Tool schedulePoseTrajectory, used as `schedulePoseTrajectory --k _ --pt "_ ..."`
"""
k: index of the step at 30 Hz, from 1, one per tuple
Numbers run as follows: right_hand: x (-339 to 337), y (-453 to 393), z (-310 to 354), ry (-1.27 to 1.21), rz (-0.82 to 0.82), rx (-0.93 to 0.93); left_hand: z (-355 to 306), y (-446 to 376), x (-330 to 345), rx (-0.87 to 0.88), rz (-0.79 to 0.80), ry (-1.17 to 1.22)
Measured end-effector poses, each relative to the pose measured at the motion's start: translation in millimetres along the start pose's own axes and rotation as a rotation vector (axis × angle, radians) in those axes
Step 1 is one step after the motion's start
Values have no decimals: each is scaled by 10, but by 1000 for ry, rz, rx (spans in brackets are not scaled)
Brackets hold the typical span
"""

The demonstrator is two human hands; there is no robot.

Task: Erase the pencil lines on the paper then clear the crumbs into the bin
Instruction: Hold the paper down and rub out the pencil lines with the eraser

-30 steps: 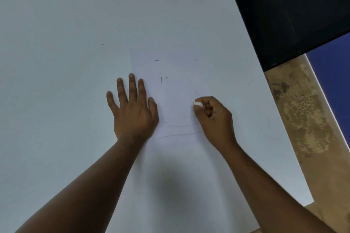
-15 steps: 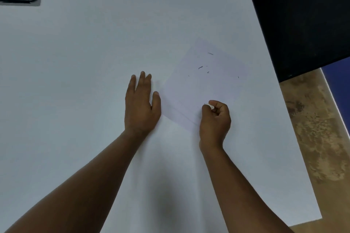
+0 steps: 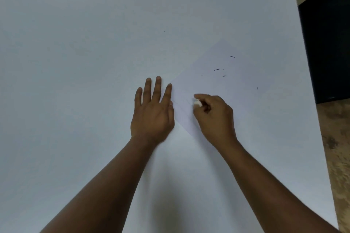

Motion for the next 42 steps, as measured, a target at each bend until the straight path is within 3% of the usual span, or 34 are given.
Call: schedulePoseTrajectory --k 8,12,16,20,25,29,35,42 --pt "438 -133 404 368 230 -562 -6 8 5 11 7 -14" --pt "197 -432 295 427 121 -540 -12 -10 4 -2 5 -9" --pt "426 -78 384 457 321 -702 -18 -5 12 -6 13 -18" --pt "202 -417 311 463 148 -592 -20 -5 6 -16 15 -11" --pt "396 -153 401 464 289 -705 -23 2 7 -6 17 -3" --pt "148 -519 275 429 139 -553 -15 -1 8 -15 19 0" --pt "323 -498 416 350 355 -546 -1 6 -14 -6 2 47" --pt "504 -400 581 370 408 -637 40 -24 -60 2 -17 169"
Point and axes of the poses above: each hand's wrist, its own y-axis away from the middle knuckle, its own x-axis out of the palm, z = x × y, the point moved 8 cm from there along -y, towards the middle knuckle, and after that the axes turned 2 degrees about z, right-handed, at the moved point
